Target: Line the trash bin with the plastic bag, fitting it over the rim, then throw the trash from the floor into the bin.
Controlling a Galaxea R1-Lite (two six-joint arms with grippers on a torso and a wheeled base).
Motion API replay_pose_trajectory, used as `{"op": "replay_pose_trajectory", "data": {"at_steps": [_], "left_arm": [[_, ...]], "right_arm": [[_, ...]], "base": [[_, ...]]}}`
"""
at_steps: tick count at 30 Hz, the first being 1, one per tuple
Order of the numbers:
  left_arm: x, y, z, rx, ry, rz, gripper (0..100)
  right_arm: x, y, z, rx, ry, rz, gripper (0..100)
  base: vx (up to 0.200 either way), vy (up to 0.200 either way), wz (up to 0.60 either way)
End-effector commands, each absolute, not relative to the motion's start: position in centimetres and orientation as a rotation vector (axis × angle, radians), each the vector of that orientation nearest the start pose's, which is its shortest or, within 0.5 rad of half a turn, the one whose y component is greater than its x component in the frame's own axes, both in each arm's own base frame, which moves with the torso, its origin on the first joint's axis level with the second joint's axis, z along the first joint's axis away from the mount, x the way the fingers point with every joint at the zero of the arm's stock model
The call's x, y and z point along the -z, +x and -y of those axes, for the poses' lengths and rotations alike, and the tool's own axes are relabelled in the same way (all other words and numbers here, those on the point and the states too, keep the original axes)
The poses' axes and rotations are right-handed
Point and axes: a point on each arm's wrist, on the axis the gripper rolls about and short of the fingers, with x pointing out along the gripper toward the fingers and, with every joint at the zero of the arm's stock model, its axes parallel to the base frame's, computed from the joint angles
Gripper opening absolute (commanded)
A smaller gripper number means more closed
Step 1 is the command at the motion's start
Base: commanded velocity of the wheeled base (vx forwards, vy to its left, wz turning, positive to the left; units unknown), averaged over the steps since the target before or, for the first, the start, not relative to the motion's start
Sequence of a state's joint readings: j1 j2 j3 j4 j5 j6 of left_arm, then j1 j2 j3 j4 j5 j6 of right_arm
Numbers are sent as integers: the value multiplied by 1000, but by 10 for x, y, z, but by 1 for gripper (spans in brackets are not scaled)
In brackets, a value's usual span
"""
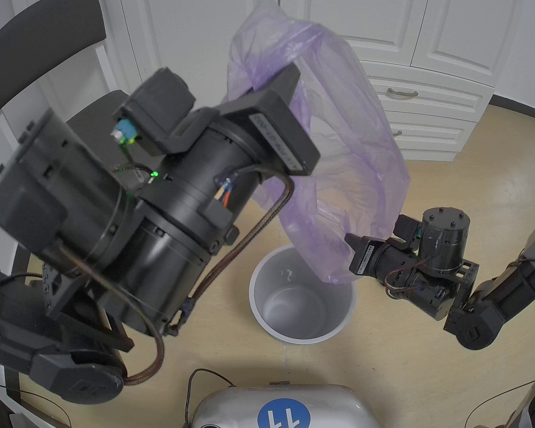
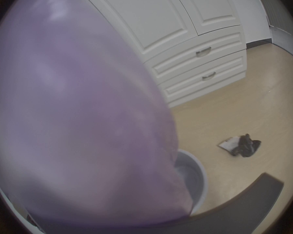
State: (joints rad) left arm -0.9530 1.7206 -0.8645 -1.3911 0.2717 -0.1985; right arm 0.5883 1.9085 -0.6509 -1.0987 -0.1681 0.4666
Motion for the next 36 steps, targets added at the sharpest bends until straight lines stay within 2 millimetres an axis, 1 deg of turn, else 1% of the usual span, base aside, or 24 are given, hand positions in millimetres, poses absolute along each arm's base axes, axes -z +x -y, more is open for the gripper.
{"op": "replay_pose_trajectory", "data": {"at_steps": [1,4,5,6,10,13,16,17,22,24,25,28,32,33,36], "left_arm": [[-245,210,237,611,-372,239,0],[-244,214,231,587,-336,189,0],[-244,214,231,587,-336,189,0],[-241,216,226,567,-300,135,0],[-230,220,216,527,-232,26,0],[-224,226,211,498,-192,-35,0],[-218,228,209,489,-163,-79,0],[-214,228,209,484,-144,-112,0],[-209,228,209,480,-114,-144,0],[-208,227,208,479,-103,-150,0],[-204,226,205,475,-70,-157,0],[-201,225,202,472,-26,-155,0],[-200,223,201,477,-10,-156,0],[-195,222,203,483,1,-172,0],[-190,221,201,481,17,-188,0]], "right_arm": [[-193,266,-147,-320,426,-202,0],[-202,265,-141,-251,393,-286,0],[-202,265,-141,-251,393,-286,0],[-212,263,-136,-188,367,-339,0],[-222,256,-130,-142,340,-420,0],[-219,251,-128,-136,310,-445,0],[-218,245,-125,-139,287,-448,0],[-220,238,-121,-148,256,-443,0],[-221,219,-113,-178,154,-430,0],[-221,215,-111,-184,122,-431,0],[-222,206,-105,-183,53,-452,0],[-225,193,-99,-175,-5,-482,0],[-223,188,-101,-194,-31,-494,0],[-216,184,-105,-218,-59,-514,0],[-210,184,-107,-223,-75,-536,0]], "base": [[0,0,0],[0,0,0],[0,0,0],[0,0,0],[0,0,0],[0,0,0],[0,0,0],[0,0,0],[0,0,0],[0,0,0],[0,0,0],[0,0,0],[0,0,0],[0,0,0],[0,0,0]]}}
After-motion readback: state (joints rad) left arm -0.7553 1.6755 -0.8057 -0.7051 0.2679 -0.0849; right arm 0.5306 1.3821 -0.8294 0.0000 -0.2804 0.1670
